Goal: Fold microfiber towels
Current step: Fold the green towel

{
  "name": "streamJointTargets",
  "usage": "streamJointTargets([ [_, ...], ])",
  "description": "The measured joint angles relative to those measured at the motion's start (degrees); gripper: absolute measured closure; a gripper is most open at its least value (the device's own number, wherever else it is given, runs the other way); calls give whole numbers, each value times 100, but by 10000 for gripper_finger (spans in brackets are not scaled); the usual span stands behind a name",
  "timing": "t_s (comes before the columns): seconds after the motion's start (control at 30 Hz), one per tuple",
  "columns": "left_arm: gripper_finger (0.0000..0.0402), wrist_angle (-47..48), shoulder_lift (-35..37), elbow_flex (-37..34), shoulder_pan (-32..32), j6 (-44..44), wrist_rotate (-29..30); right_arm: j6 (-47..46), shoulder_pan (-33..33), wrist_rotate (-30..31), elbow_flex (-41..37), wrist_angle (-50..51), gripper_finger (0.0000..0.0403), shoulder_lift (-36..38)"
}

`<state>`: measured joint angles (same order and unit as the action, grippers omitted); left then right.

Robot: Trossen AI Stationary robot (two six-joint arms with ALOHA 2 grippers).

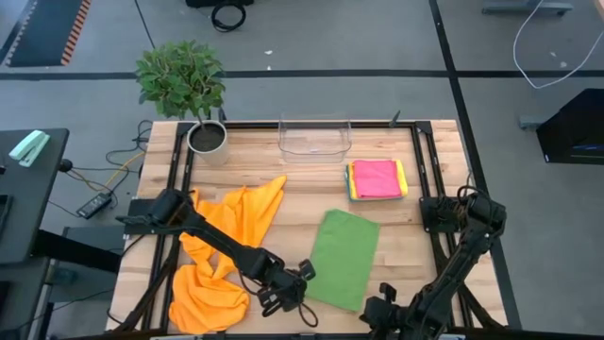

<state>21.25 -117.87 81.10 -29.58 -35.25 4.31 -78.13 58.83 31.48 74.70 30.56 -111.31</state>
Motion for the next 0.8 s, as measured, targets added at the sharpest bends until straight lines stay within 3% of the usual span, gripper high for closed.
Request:
streamJointTargets([
  [0.23,240,-174,-69,2,66,-1023,4,237,-20,-2,-2,-97,382,0],
  [0.37,213,-250,-94,1,166,-1055,-185,378,-22,0,-2,-173,382,4],
  [0.6,226,-463,-297,2,318,-1343,-356,810,-20,0,-4,-207,382,7],
  [0.8,273,-418,-351,11,343,-1343,-527,914,-20,0,-7,-222,381,4],
])
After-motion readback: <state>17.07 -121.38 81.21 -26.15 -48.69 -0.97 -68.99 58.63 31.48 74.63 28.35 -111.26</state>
